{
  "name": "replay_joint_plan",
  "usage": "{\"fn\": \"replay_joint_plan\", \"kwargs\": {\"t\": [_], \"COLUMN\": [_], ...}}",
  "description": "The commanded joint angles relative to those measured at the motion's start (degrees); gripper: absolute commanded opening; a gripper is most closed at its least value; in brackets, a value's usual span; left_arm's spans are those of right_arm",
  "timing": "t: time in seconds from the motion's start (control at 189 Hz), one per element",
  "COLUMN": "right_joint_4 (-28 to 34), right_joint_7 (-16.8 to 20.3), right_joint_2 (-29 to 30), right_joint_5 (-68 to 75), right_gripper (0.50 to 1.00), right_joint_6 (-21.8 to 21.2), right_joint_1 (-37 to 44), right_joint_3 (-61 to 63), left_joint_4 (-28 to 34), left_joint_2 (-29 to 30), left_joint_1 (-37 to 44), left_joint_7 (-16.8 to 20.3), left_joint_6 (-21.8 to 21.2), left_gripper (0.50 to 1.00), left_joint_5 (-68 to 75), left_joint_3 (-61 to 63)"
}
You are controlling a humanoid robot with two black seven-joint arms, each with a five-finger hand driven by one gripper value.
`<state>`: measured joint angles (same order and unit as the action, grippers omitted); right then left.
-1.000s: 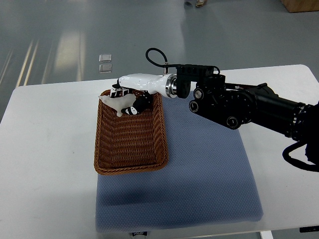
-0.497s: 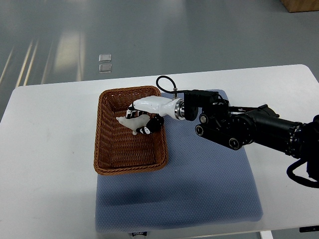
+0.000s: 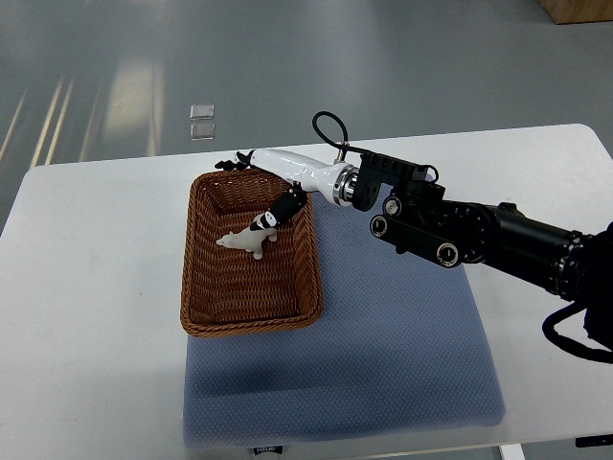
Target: Place white bear in brown basket with right hand
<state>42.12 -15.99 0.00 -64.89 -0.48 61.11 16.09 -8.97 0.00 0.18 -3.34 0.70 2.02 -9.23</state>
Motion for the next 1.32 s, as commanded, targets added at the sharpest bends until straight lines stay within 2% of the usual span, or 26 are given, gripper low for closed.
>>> {"fn": "replay_joint_plan", "kwargs": {"t": [0.0,0.228,0.349,0.566,0.725,1.021,1.317], "right_joint_4": [0.07,0.07,0.07,-0.02,-0.02,-0.02,-0.1], "right_joint_7": [0.61,0.88,3.78,9.31,10.98,10.81,10.46], "right_joint_2": [-0.53,-6.33,-9.32,-11.07,-13.01,-14.42,-16.0], "right_joint_5": [7.76,24.11,32.62,48.27,59.43,61.81,61.2], "right_gripper": [0.915,0.917,0.921,0.926,0.926,0.928,0.928], "right_joint_6": [-3.65,-8.22,-11.47,-12.7,-14.46,-16.04,-21.58], "right_joint_1": [-1.17,-9.08,-13.56,-18.31,-19.27,-19.89,-19.98], "right_joint_3": [6.5,18.98,21.7,22.67,22.58,22.58,22.49], "left_joint_4": [0.0,0.0,0.0,0.0,0.0,0.0,0.09], "left_joint_2": [0.0,0.0,0.0,0.0,0.0,0.0,0.0], "left_joint_1": [0.0,0.0,0.0,0.0,0.0,0.0,0.0], "left_joint_7": [0.0,0.0,0.0,0.0,0.0,0.0,0.0], "left_joint_6": [0.0,0.0,0.0,0.0,0.0,0.0,0.0], "left_gripper": [1.0,1.0,1.0,1.0,1.0,1.0,1.0], "left_joint_5": [0.0,0.0,0.0,0.0,0.0,0.0,0.0], "left_joint_3": [0.0,0.0,0.0,0.0,0.0,0.0,0.0]}}
